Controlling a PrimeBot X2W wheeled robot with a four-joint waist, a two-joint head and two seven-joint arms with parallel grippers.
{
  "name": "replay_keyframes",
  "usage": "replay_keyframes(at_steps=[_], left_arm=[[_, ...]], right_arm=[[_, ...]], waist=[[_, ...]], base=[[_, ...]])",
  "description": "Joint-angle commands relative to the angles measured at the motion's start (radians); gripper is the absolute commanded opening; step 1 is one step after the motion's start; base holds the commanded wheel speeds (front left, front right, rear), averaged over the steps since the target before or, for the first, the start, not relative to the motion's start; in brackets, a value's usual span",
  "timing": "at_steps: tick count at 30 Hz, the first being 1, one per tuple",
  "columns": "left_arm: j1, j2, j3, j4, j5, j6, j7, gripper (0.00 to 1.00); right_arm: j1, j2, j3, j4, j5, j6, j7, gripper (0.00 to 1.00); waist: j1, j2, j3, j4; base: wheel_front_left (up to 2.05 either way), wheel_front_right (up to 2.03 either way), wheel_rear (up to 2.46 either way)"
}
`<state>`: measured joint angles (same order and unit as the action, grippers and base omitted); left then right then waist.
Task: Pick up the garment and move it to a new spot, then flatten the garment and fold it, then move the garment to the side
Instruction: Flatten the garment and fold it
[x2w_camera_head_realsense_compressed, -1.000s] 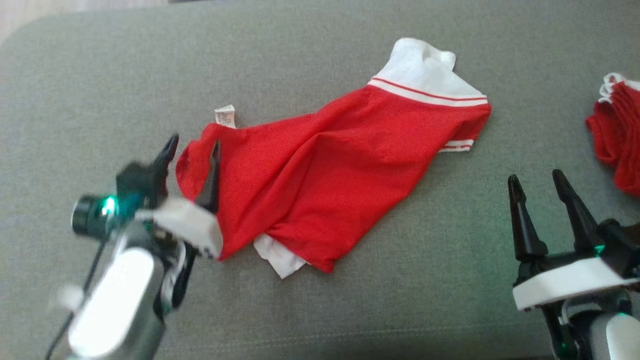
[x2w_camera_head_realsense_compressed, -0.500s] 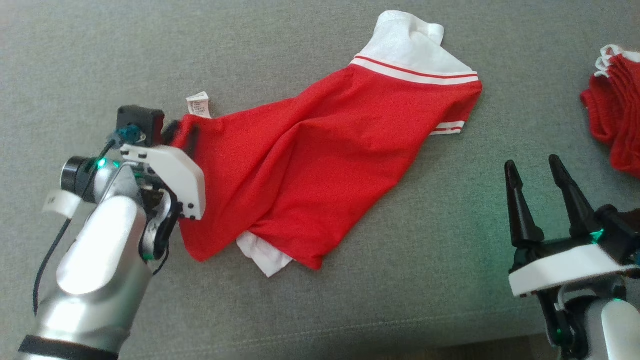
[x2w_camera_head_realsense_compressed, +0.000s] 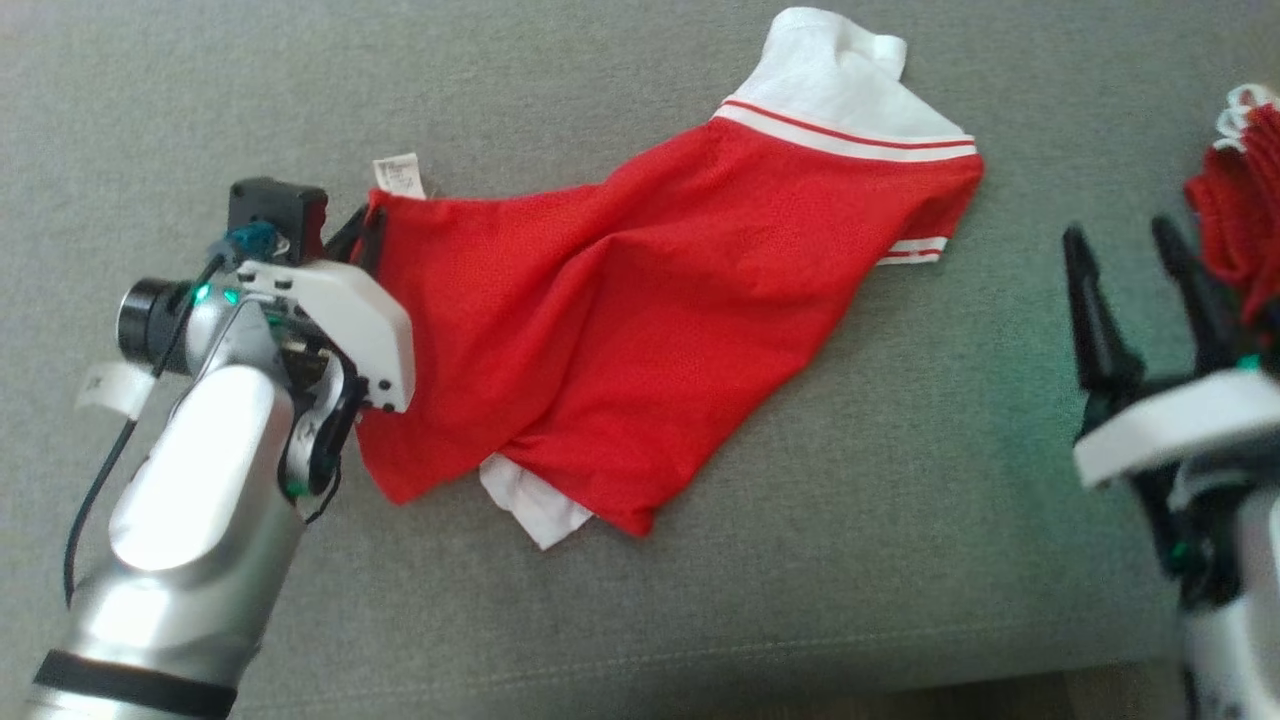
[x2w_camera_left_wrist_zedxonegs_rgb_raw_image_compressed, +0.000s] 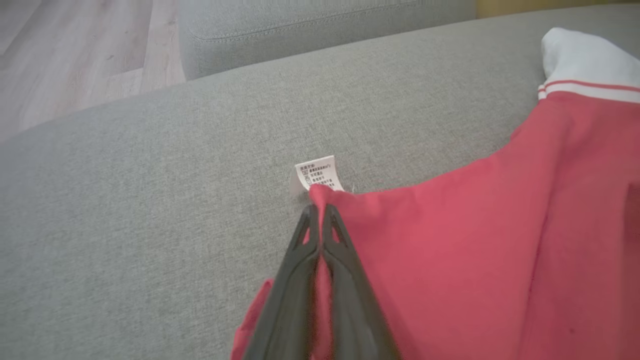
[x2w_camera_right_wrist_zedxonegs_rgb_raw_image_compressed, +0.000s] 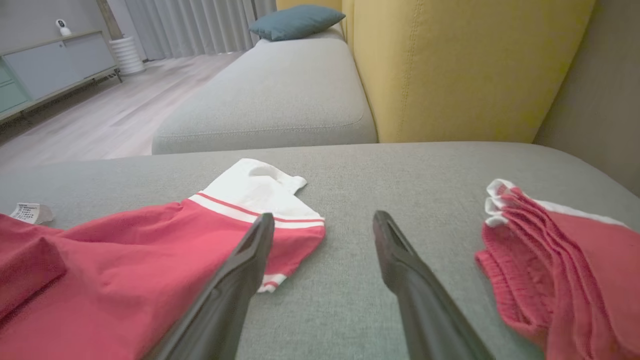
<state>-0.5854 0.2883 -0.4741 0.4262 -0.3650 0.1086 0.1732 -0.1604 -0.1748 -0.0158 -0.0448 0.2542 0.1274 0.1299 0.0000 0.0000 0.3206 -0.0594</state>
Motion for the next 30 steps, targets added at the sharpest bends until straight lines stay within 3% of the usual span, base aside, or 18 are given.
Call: replay_keyframes(at_steps=[1,14,30], left_arm=[[-0.067,0.033,0.03,-0.051,0.006,0.009,-0.015,0.0],[-0.15,-0.031,-0.025,-0.162,0.032,0.004,-0.053,0.0],[-0.186,-0.076,-0.056,-0.135,0.028,-0.004,-0.105,0.0]], right_arm=[[-0.081,-0.05,0.026,0.001,0.026,0.003,0.019,1.0],[-0.502,-0.231,0.127,0.425,0.181,0.003,0.106,1.0],[-0.765,-0.291,0.384,0.764,0.252,0.003,0.174,1.0]], waist=[[0.0,0.0,0.018,0.017],[0.0,0.0,0.155,0.15],[0.0,0.0,0.209,0.19]], base=[[0.0,0.0,0.0],[0.0,0.0,0.0],[0.0,0.0,0.0]])
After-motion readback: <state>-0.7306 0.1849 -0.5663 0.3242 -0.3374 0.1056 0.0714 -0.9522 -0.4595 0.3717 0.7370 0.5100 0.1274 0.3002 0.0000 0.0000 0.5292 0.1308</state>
